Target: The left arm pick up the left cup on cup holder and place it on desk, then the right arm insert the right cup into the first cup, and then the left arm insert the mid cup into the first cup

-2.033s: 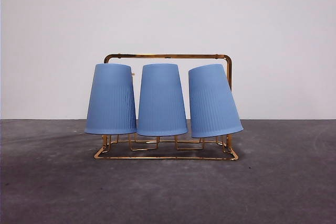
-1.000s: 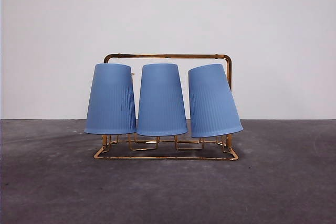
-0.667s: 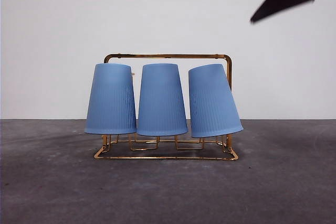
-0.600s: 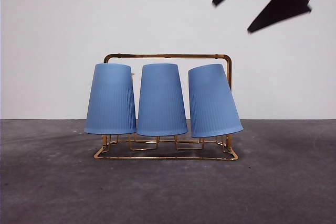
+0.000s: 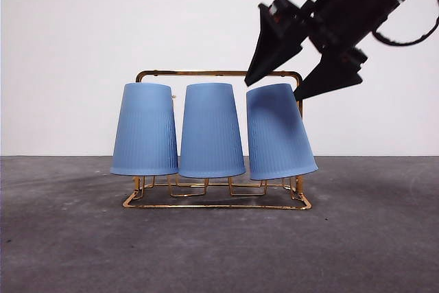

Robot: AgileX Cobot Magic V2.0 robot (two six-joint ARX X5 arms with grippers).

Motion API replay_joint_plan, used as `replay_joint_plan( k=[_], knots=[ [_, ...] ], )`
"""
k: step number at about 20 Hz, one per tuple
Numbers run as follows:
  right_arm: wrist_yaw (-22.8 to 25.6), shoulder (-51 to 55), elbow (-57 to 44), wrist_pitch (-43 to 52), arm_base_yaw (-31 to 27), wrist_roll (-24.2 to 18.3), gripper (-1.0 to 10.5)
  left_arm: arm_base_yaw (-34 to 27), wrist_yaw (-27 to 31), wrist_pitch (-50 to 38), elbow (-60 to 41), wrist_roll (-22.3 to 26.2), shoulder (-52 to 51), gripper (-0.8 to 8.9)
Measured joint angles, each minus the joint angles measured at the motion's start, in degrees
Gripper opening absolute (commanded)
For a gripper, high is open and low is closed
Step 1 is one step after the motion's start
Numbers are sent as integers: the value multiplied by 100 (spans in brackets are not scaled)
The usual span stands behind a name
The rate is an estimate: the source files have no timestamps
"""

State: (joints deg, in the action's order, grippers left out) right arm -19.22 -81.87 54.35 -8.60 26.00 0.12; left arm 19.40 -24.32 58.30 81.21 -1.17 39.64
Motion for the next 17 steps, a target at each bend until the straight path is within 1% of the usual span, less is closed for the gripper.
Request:
replay_joint_plan(
  k=[2, 3, 5, 7, 9, 14, 17],
  knots=[
    [0, -146, 0, 116, 17, 13, 479, 0, 0, 0, 0, 0, 0, 564],
    [9, -214, 0, 184, 20, 15, 443, 0, 0, 0, 0, 0, 0, 564],
    [146, -334, 0, 216, 20, 17, 330, -2, 0, 0, 0, 0, 0, 564],
    [142, -378, 0, 243, 20, 17, 248, 0, 0, 2, 0, 0, 0, 564],
    [186, -369, 0, 291, 26, 17, 228, 0, 0, 2, 0, 0, 0, 564],
    [219, -348, 0, 326, 26, 17, 228, 0, 0, 42, 0, 4, 0, 564],
    [275, -59, -11, 315, 26, 22, 228, 28, 0, 85, 0, 15, 0, 564]
  ],
)
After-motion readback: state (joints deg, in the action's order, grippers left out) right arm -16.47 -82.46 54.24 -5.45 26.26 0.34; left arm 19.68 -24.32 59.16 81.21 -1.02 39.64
